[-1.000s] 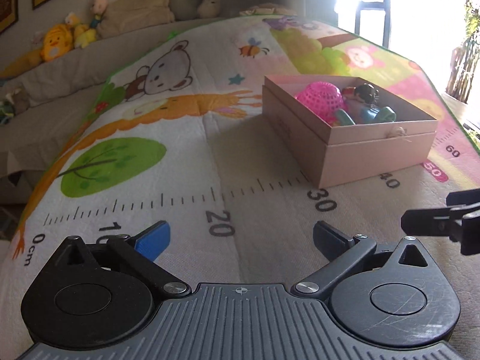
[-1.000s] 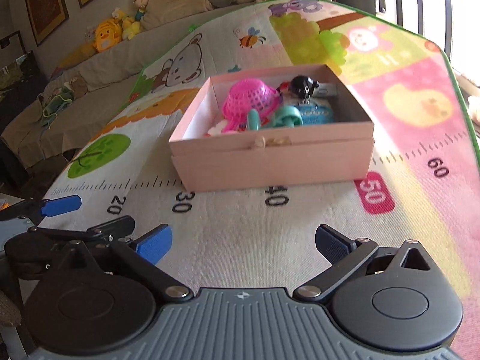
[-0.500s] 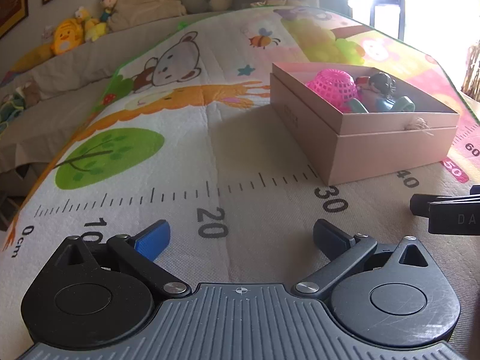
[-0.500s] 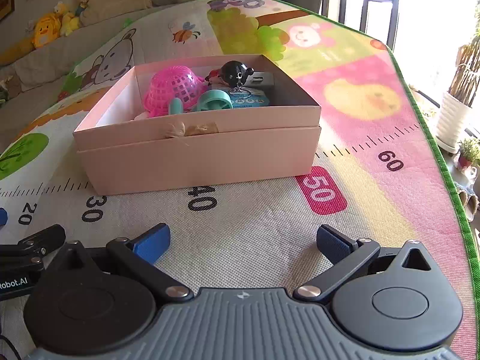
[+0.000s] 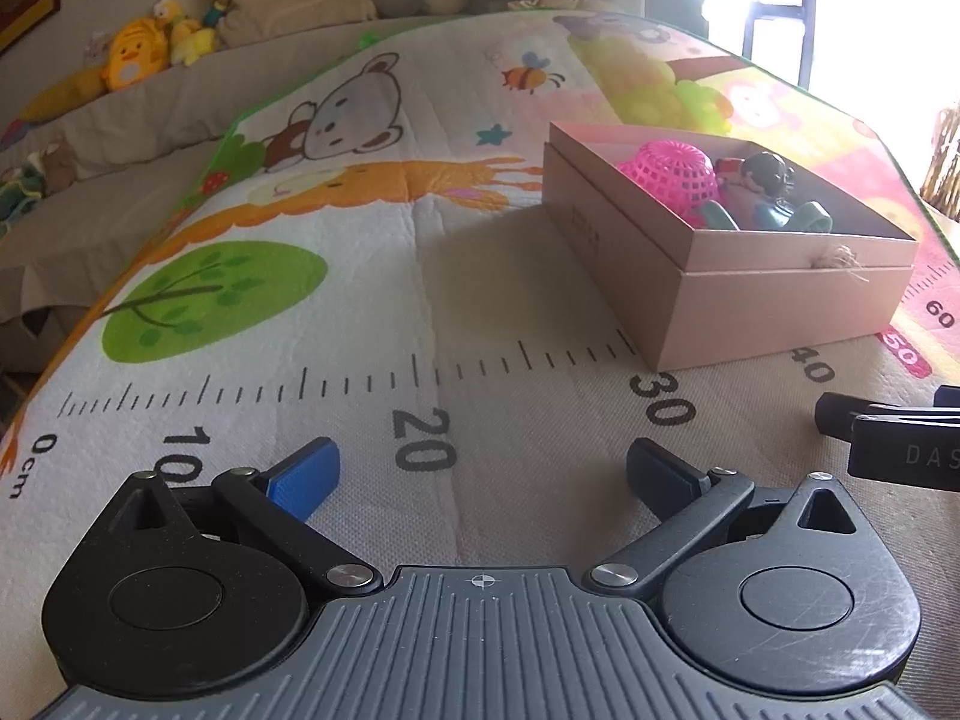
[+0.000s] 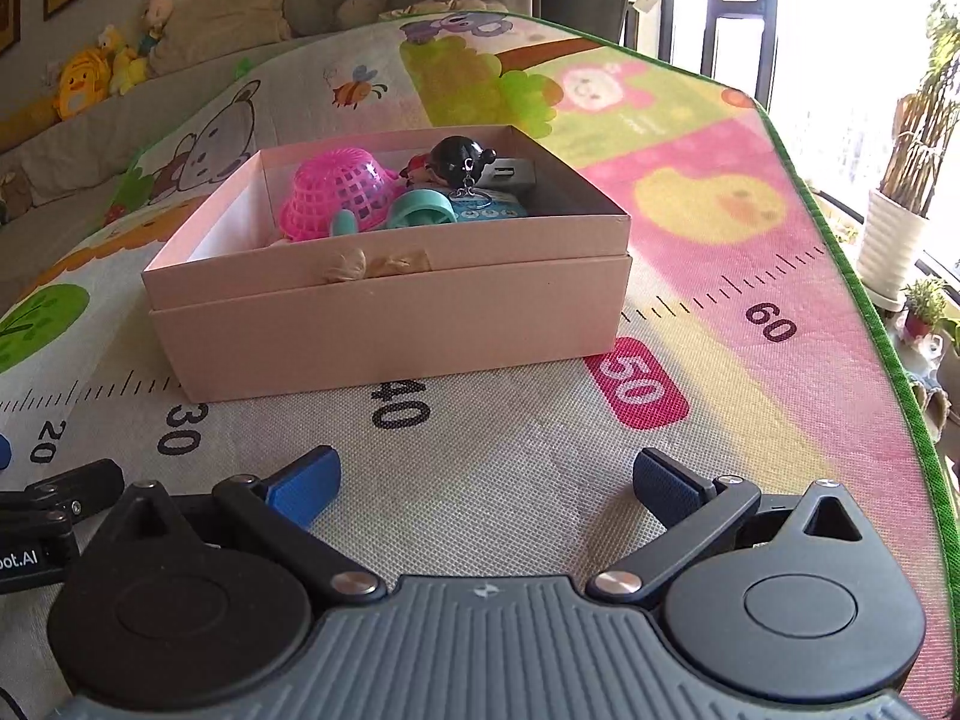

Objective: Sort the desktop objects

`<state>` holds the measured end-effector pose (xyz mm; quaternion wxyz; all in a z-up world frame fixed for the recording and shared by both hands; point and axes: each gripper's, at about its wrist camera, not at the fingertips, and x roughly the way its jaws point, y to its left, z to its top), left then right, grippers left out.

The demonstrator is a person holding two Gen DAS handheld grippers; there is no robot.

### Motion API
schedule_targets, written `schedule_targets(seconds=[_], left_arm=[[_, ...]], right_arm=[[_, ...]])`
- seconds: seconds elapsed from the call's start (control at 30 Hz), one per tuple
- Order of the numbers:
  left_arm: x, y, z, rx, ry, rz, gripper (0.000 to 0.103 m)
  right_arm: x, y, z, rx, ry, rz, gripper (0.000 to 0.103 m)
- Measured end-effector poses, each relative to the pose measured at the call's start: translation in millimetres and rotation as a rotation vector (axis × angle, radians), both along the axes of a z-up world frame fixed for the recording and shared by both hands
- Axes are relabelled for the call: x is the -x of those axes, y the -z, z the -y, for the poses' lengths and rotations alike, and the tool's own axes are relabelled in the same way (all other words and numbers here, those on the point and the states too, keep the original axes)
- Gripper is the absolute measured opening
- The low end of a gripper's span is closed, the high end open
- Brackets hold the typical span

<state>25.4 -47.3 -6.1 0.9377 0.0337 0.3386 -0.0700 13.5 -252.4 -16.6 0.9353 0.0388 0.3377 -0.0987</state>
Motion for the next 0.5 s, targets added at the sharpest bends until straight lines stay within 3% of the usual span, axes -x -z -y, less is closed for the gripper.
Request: schedule_targets(seconds=[0.5], left_arm=[[-0.2,-0.3,-0.1,-0.001,0.0,0.0,0.103]], right_arm=[[1.4,-0.3,-0.8,0.0,0.0,0.0,0.103]])
